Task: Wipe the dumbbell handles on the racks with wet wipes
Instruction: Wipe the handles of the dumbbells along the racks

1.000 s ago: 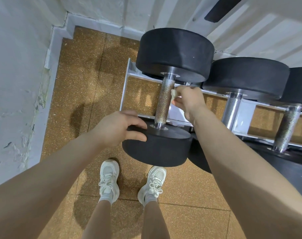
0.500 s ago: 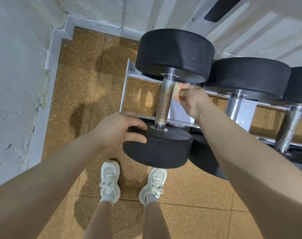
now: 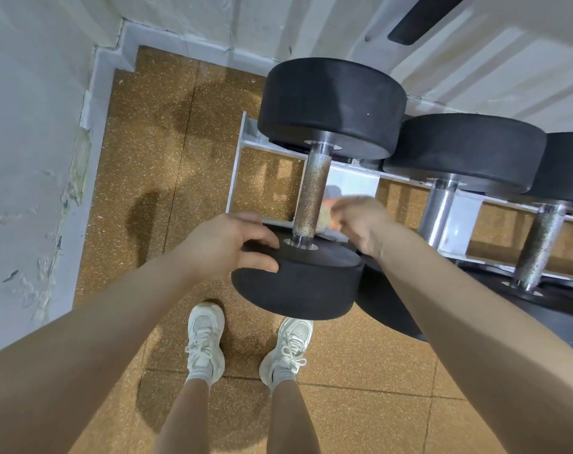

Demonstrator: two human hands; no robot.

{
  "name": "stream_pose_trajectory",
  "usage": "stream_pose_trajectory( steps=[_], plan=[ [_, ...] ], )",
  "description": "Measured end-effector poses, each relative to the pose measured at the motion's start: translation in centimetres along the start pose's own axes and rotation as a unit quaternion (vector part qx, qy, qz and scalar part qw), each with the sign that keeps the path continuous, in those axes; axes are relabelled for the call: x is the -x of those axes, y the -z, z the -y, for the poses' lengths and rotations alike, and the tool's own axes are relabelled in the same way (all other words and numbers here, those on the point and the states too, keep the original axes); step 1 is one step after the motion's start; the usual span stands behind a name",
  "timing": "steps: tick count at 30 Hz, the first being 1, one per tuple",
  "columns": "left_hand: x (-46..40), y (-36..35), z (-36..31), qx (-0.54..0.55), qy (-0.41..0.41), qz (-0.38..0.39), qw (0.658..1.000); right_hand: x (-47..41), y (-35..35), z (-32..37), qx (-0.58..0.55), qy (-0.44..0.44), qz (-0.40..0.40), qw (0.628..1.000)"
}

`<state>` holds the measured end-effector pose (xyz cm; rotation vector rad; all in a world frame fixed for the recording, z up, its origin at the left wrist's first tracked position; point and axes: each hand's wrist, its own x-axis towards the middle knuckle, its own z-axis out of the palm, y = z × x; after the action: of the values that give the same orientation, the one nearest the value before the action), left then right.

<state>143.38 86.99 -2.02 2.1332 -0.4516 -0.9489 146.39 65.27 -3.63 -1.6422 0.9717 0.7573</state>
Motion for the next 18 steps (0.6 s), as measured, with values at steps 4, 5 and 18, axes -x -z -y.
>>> stream_pose_trajectory(
  steps=[4, 5, 18],
  plan=[
    [0.0, 0.1, -0.3, 0.011, 0.005, 0.006, 1.0, -2.7, 0.0, 3.0, -0.285, 0.032, -0.012, 0.958],
    [0.0, 0.2, -0.3, 0.015, 0.008, 0.007, 1.0, -2.8, -0.2, 3.1, -0.292, 0.04, -0.003, 0.956],
    [0.2, 0.0, -0.2, 0.034, 0.013, 0.004, 0.999, 1.5, -0.1, -1.7, 0.1, 0.016, 0.033, 0.994]
  ],
)
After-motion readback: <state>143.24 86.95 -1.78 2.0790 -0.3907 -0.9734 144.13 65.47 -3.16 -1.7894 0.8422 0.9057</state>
